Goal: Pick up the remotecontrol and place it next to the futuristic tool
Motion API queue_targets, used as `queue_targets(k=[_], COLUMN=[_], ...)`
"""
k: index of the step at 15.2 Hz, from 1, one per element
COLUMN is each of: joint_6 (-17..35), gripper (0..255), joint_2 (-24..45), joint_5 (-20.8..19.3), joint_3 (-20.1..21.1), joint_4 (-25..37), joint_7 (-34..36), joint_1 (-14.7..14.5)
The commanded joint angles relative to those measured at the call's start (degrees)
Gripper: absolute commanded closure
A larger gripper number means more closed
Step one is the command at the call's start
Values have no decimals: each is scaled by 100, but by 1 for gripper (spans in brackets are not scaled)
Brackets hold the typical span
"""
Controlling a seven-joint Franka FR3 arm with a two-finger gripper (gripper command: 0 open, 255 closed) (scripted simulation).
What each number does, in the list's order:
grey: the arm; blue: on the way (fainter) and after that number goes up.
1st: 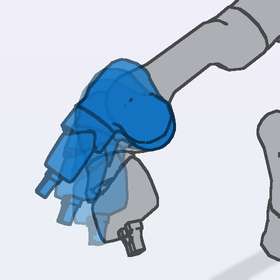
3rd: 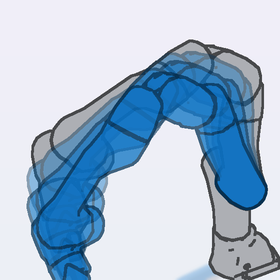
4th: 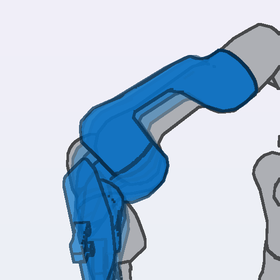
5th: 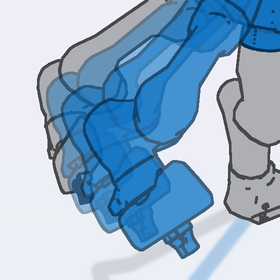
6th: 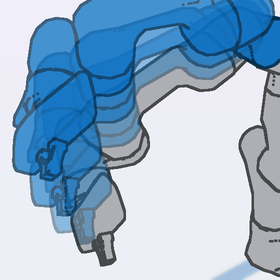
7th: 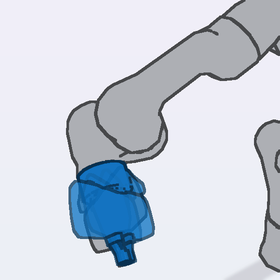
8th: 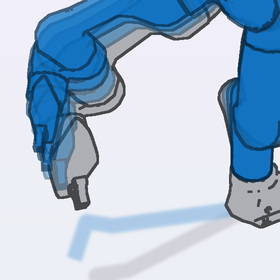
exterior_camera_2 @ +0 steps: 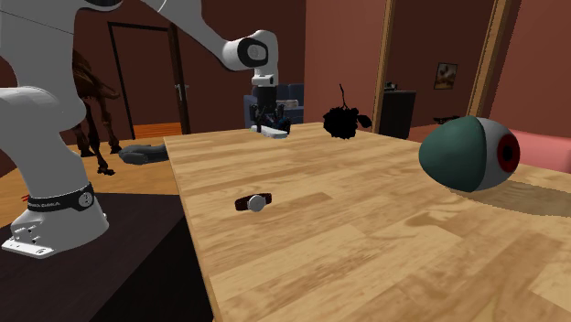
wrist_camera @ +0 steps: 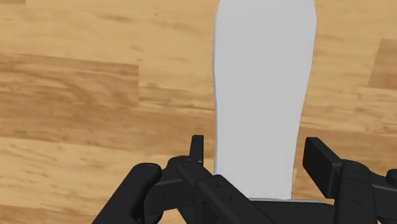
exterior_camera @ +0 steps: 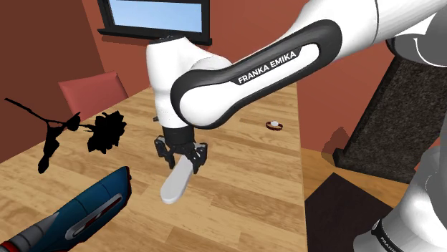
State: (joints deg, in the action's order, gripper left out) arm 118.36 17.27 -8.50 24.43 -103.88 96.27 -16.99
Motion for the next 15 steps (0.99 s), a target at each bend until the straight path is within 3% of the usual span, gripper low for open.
queue_targets(k=[1,6,14,15], joint_6=[133,493,493,493], gripper=[255,255,255,0], joint_2=[61,260,260,260], joint_5=[-36,-149,-149,-149], joint_3=[-12,-57,-57,-57], joint_4=[-73,-253,-253,-253], joint_7=[27,101,101,102], joint_1=[-10,-40,-41,-41])
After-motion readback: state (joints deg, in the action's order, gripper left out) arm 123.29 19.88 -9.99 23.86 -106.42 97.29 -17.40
